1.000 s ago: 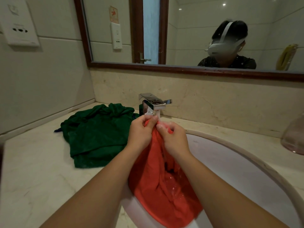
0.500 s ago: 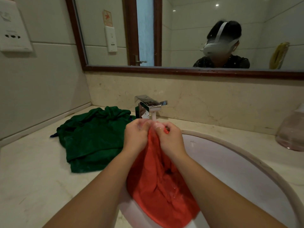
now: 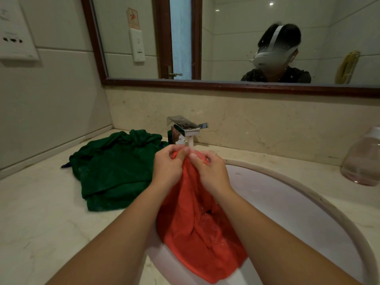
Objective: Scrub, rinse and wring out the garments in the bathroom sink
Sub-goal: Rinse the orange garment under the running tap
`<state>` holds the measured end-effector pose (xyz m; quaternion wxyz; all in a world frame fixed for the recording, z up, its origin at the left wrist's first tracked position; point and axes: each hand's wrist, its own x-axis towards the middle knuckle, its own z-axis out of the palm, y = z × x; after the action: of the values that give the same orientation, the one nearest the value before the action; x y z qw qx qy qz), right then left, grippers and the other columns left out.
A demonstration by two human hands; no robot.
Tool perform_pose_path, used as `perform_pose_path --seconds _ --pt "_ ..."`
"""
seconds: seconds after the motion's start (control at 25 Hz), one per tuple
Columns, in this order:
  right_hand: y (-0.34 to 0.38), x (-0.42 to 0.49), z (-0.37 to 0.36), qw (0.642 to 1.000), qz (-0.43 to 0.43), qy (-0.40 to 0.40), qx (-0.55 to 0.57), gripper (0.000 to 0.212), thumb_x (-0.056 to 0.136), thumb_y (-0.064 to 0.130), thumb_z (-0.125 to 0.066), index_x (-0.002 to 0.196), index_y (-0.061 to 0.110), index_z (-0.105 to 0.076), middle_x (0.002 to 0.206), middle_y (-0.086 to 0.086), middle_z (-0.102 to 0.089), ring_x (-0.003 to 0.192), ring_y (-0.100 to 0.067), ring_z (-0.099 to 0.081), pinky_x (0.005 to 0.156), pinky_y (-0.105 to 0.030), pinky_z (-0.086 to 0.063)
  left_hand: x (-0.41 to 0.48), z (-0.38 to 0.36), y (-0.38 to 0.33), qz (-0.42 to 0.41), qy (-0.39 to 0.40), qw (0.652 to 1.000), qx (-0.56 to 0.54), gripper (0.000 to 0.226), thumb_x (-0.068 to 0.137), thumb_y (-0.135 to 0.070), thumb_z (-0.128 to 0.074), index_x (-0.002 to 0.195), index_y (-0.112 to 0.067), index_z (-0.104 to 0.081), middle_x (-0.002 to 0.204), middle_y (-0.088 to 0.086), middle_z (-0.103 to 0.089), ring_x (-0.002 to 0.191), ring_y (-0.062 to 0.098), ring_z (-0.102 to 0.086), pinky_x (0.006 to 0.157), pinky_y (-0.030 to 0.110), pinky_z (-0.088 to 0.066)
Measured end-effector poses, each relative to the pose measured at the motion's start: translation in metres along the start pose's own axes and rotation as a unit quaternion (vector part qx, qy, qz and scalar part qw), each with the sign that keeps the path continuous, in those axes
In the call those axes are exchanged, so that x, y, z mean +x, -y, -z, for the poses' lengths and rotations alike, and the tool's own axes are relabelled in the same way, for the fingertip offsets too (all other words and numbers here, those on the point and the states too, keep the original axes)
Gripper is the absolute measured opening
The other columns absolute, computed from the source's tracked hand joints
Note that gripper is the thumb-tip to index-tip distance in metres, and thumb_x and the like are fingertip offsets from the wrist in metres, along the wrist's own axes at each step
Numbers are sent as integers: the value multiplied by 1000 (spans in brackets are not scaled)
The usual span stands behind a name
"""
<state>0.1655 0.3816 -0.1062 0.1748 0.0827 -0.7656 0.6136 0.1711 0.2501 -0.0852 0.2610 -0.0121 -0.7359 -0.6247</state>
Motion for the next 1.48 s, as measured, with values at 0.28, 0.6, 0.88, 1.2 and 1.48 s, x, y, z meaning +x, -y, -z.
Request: perform_pose_path --seconds 0.28,0.6,0.88,1.2,1.48 --pt "5 -1 1 998 53 -15 22 11 93 24 -73 102 30 -76 97 18 -73 97 5 -66 86 -14 -50 -2 2 -1 -17 14 1000 5 4 94 -20 -71 95 -23 -74 91 -8 -74 82 -1 -67 73 13 -52" --pt "6 -2 0 998 62 -13 -2 18 94 26 -73 112 25 -77 104 15 -74 99 3 -66 85 -15 -50 -2 1 -1 -24 16 1000 -11 7 95 -17 -70 99 -16 -75 91 -3 -74 81 0 -67 72 15 -52" --pt "8 -2 2 999 51 -15 -7 15 94 24 -72 106 24 -81 99 13 -77 95 1 -68 85 -21 -54 -3 1 1 -16 24 1000 -1 8 95 -19 -70 101 -17 -75 93 -6 -74 81 -4 -66 74 14 -51" --pt "12 -3 4 998 53 -14 -17 16 96 30 -70 106 24 -80 99 14 -77 93 5 -67 80 -13 -51 -3 -2 0 -17 26 999 -7 5 96 -19 -69 98 -20 -73 91 -6 -73 83 4 -67 74 17 -52" --pt "21 1 17 991 54 -115 -31 13 96 15 -67 96 19 -80 88 12 -73 86 -4 -65 78 -16 -48 0 -7 6 -26 59 997 49 17 89 -36 -76 99 -25 -68 92 -13 -67 84 0 -60 73 18 -45"
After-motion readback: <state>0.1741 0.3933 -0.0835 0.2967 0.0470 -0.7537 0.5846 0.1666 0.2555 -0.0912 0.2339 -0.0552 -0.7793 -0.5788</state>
